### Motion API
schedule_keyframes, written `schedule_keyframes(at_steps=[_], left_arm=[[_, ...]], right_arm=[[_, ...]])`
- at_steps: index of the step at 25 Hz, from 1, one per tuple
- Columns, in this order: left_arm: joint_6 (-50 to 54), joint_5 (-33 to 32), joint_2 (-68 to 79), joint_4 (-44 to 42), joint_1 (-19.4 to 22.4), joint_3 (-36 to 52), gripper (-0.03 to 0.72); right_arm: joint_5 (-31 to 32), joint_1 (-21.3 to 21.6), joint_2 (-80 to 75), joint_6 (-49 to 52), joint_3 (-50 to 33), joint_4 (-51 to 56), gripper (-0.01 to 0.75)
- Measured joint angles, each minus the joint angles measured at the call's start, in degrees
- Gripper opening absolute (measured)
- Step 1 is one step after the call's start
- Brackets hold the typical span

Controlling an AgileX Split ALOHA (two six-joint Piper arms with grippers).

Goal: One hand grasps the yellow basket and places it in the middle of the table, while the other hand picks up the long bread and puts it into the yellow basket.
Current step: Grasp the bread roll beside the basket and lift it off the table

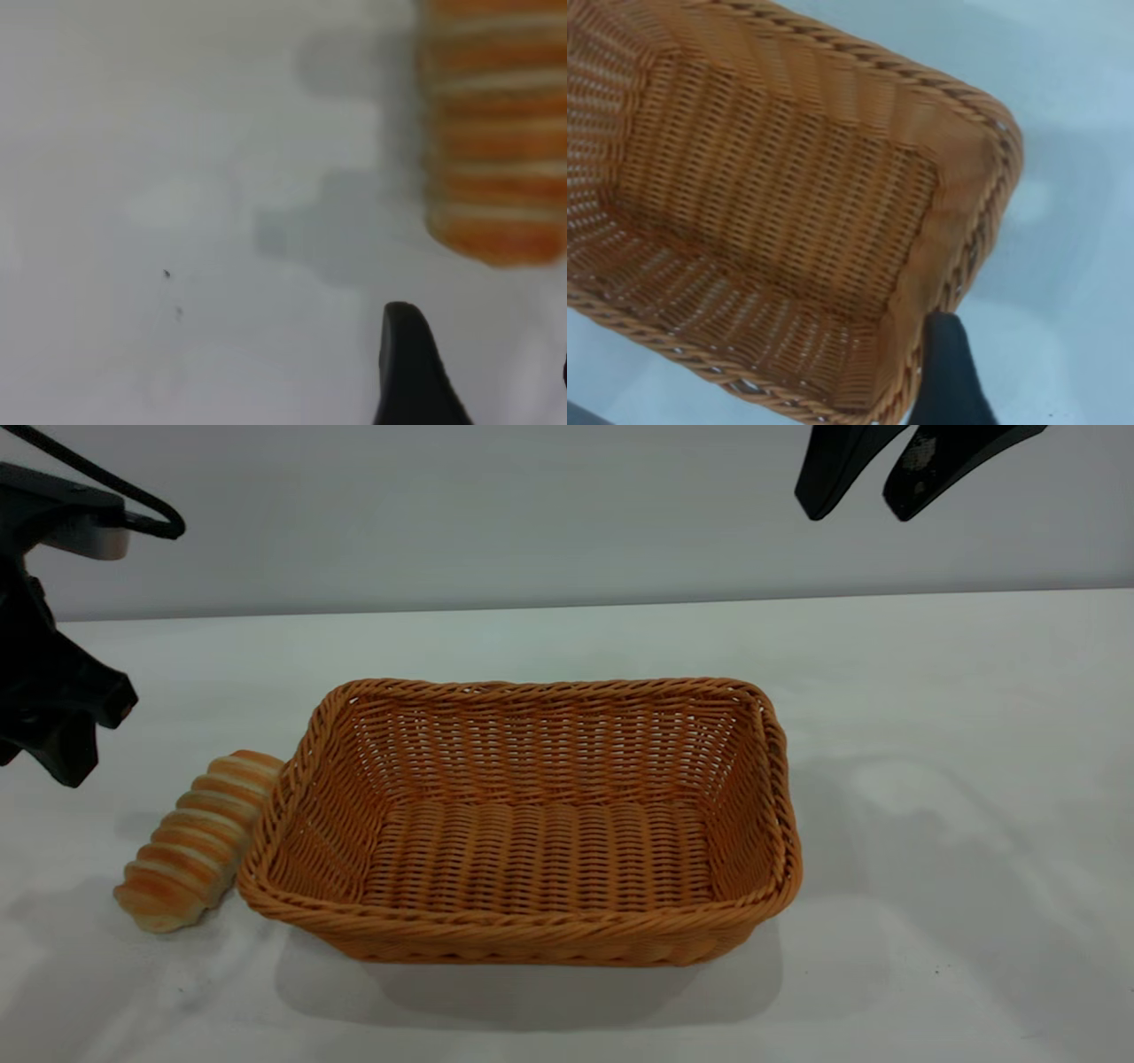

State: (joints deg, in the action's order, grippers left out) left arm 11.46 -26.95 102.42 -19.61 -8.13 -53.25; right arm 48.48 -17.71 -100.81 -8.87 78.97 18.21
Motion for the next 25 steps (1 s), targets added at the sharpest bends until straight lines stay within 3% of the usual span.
schedule_keyframes(at_steps=[11, 25], left_arm=[[-10.7, 1.1, 11.5, 12.2, 1.7, -7.7, 0.466], [-12.0, -0.6, 23.7, 12.7, 1.7, -15.8, 0.466]], right_arm=[[0.1, 0.0, 0.0, -1.0, 0.0, 0.5, 0.571], [0.1, 0.0, 0.0, -2.4, 0.0, 0.9, 0.571]])
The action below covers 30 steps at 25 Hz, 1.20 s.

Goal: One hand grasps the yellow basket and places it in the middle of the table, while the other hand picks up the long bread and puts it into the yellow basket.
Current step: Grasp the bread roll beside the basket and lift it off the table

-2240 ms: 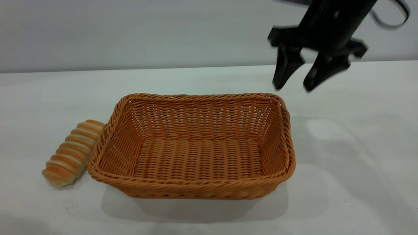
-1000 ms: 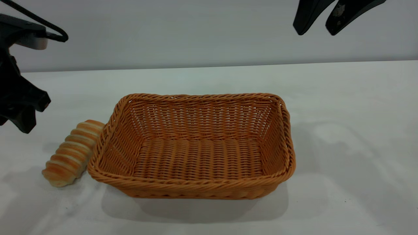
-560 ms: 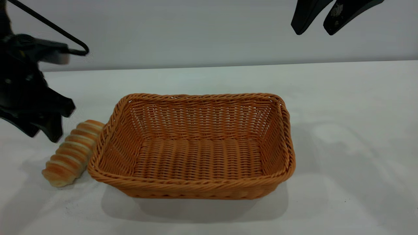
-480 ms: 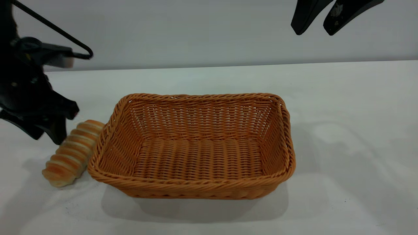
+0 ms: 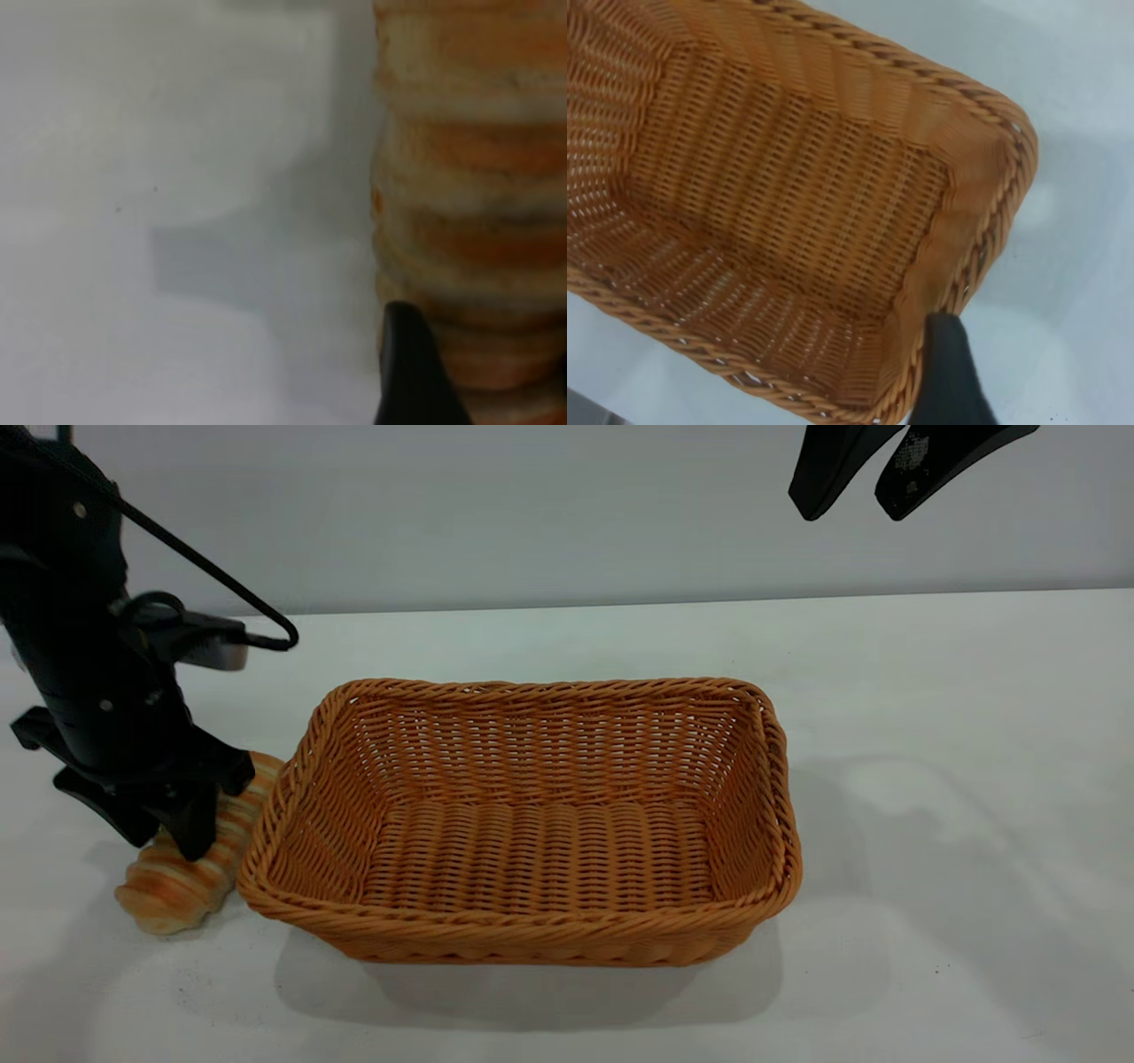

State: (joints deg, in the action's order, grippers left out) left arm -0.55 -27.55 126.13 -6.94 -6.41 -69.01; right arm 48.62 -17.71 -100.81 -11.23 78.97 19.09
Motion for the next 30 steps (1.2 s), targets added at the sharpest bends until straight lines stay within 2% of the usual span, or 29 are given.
schedule_keyframes(at_steps=[4, 6, 8, 14, 20, 26, 30], left_arm=[[-0.5, 0.7, 1.7, 0.3, 0.0, -0.6, 0.454], [-1.0, 1.4, 2.2, 0.4, 0.0, -0.6, 0.423], [-1.3, 1.9, 2.5, 0.5, 0.0, -0.6, 0.367], [-1.3, 2.6, 3.0, 1.1, 0.0, -0.7, 0.103], [2.4, 2.9, 2.7, 0.0, 0.0, -0.7, 0.09], [13.0, 5.4, -1.9, -9.5, 0.1, -0.6, 0.082], [17.0, 5.4, -9.5, -11.0, 0.0, -0.6, 0.078]], right_arm=[[0.0, 0.0, 0.0, -0.5, 0.0, 1.1, 0.571], [0.0, 0.0, 0.0, -1.2, 0.0, 1.6, 0.571], [0.1, 0.0, 0.0, -1.9, 0.0, 2.4, 0.571], [0.1, 0.0, 0.0, -3.6, 0.0, 4.4, 0.571], [0.2, 0.0, 0.0, -4.6, 0.0, 5.0, 0.571], [0.2, 0.0, 0.0, -4.6, 0.0, 5.0, 0.571], [0.2, 0.0, 0.0, -4.7, 0.0, 5.3, 0.571]])
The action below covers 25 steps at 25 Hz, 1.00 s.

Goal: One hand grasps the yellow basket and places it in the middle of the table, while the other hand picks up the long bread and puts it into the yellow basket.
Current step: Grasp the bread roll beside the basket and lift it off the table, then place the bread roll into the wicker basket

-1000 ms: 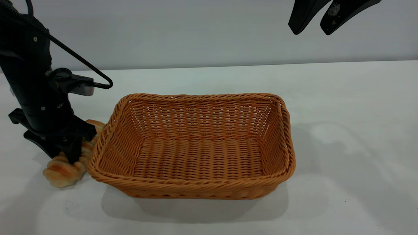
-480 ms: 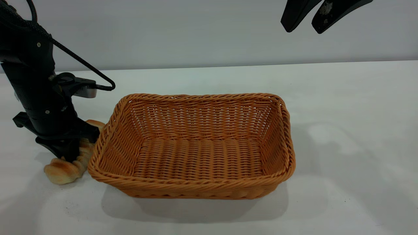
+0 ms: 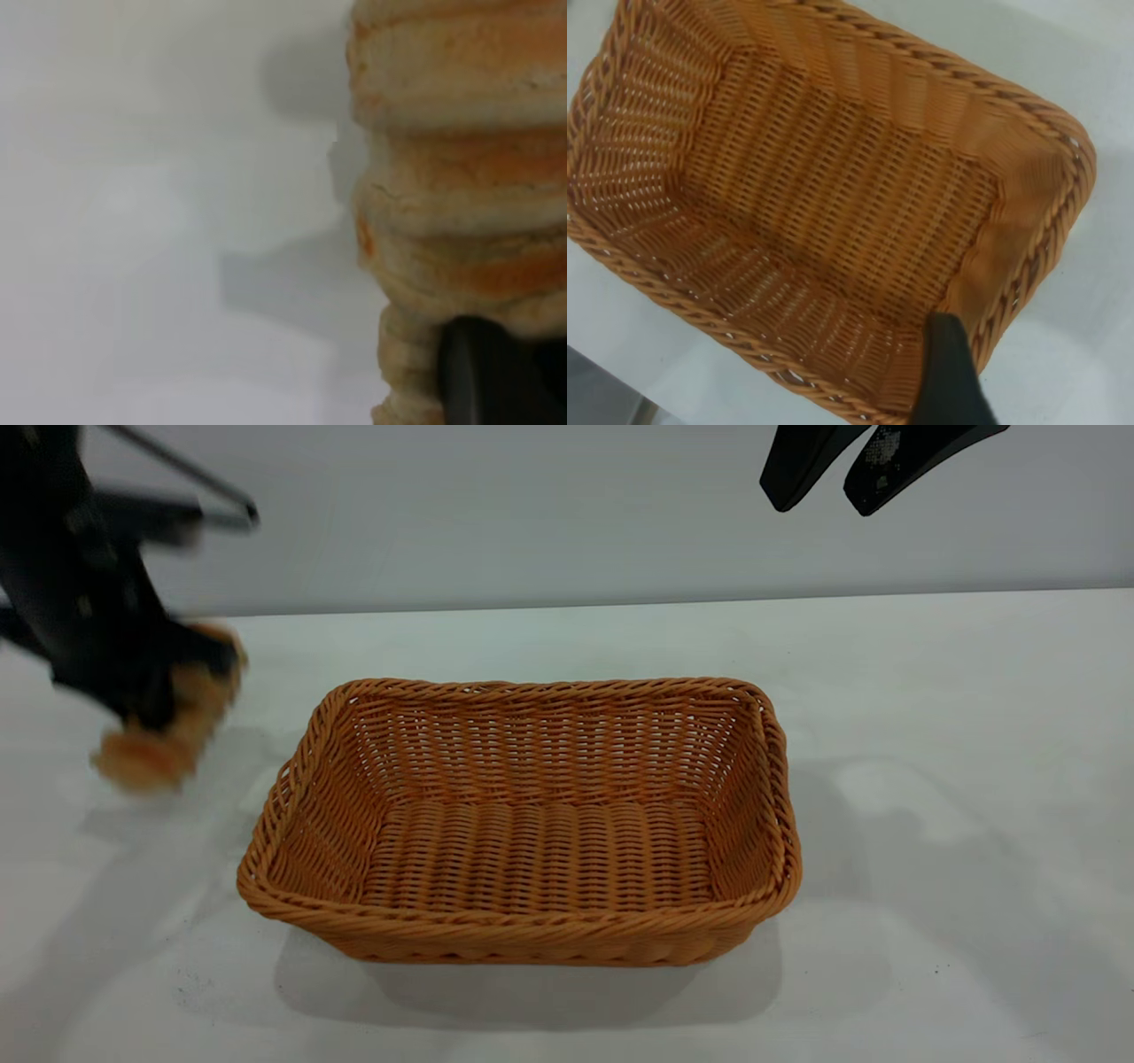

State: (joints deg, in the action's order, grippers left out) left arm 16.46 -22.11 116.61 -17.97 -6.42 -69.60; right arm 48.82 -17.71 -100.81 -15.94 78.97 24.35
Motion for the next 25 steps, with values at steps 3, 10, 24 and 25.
schedule_keyframes(at_steps=[3, 10, 24, 25], left_arm=[[-0.1, 0.0, -4.8, 0.3, -1.3, 0.0, 0.077], [-0.5, -0.1, -7.6, 0.9, -11.3, 0.0, 0.071], [-0.4, 3.7, -1.2, 7.2, -23.3, 0.0, 0.071], [-0.4, 3.8, -0.7, 7.4, -23.9, 0.0, 0.071]], right_arm=[[0.0, 0.0, 0.0, 0.0, 0.0, 0.1, 0.571], [0.0, 0.0, 0.0, 0.0, 0.0, 0.1, 0.571], [0.0, 0.0, 0.0, -0.1, 0.0, 0.1, 0.571], [0.0, 0.0, 0.0, -0.3, 0.0, 0.1, 0.571]])
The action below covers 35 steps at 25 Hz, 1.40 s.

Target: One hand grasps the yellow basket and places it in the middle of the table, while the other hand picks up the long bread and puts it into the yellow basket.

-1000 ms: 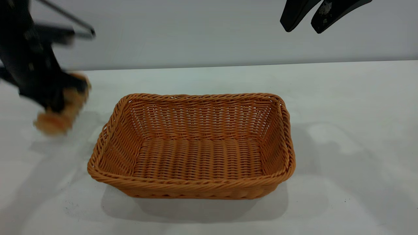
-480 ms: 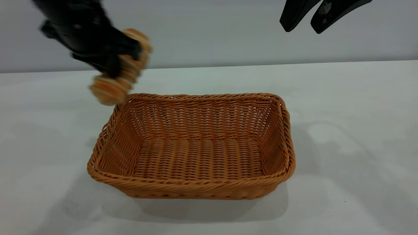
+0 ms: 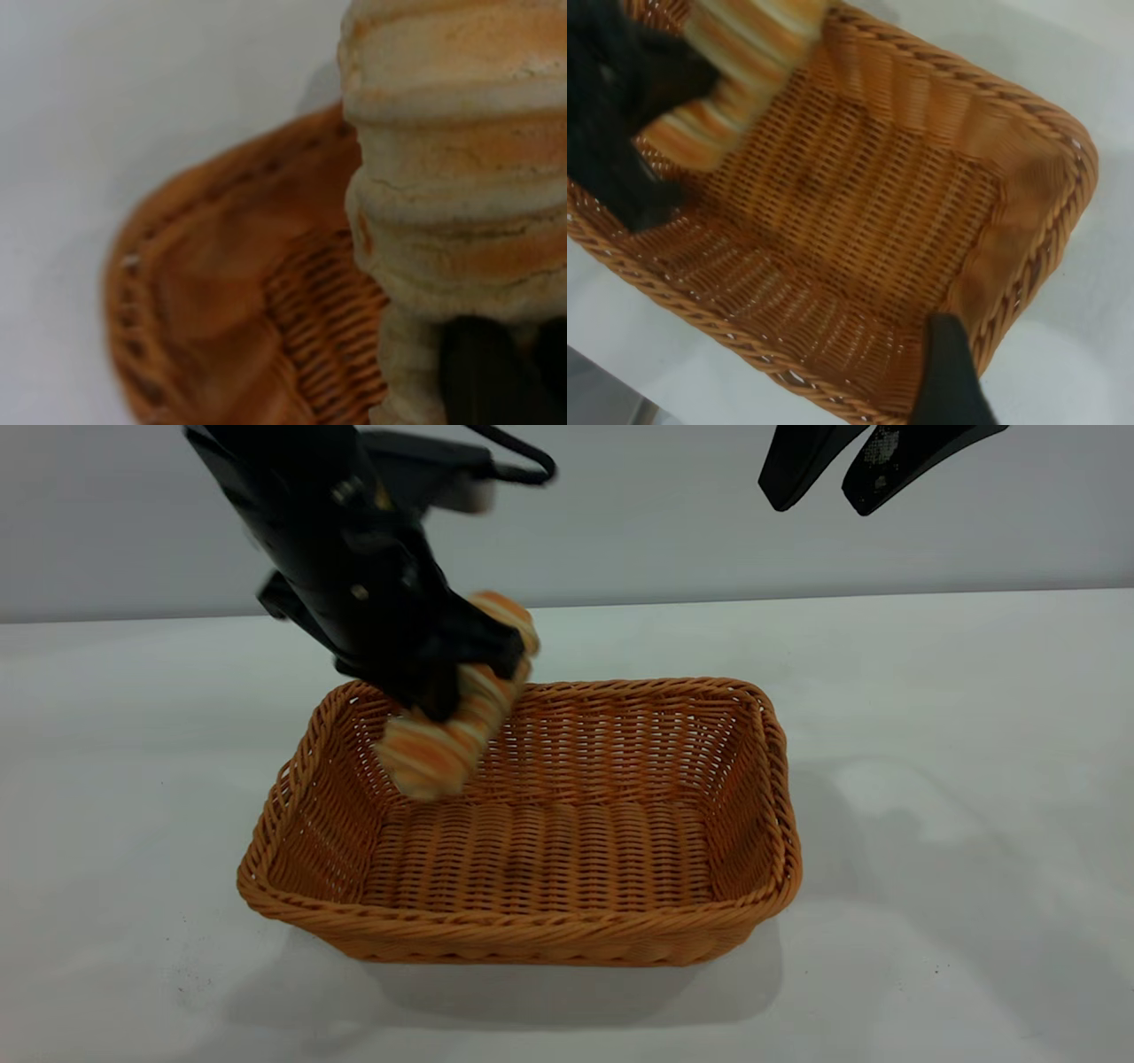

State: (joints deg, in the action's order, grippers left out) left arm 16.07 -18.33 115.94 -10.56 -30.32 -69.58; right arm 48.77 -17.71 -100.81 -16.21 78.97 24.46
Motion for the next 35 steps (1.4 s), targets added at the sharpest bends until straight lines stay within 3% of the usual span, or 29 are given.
schedule_keyframes(at_steps=[4, 6, 13, 15, 19, 25, 29, 35], left_arm=[[-0.7, 0.2, 2.2, 0.3, -1.8, 0.0, 0.074], [-2.3, 0.3, 2.5, 0.3, -2.0, 0.0, 0.119], [-4.1, 2.0, 2.5, 0.4, -2.0, 0.0, 0.601], [-4.2, 2.0, 2.5, 0.4, -2.0, 0.0, 0.656], [-4.1, 1.8, 0.4, 1.1, -2.0, 0.0, 0.641], [-4.5, 0.9, -4.6, 1.8, -2.0, 0.0, 0.503], [-4.7, -3.1, -11.5, 0.1, -1.3, 0.0, 0.437], [-3.1, -12.2, -25.4, -3.3, 1.2, 0.0, 0.421]], right_arm=[[-0.1, 0.0, 0.0, -0.2, 0.0, 0.0, 0.571], [-0.1, 0.0, 0.0, -0.2, 0.0, 0.0, 0.571], [-0.1, 0.0, 0.0, -0.2, 0.0, 0.0, 0.571], [-0.1, 0.0, 0.0, -0.2, 0.0, 0.0, 0.571], [-0.2, 0.0, 0.0, -0.5, 0.0, 0.0, 0.571], [-0.4, 0.0, 0.0, -0.6, 0.0, 0.0, 0.571], [0.4, 0.0, 1.0, -0.6, 0.0, -0.2, 0.571], [1.3, 0.0, 8.4, -0.6, 0.0, -2.1, 0.571]])
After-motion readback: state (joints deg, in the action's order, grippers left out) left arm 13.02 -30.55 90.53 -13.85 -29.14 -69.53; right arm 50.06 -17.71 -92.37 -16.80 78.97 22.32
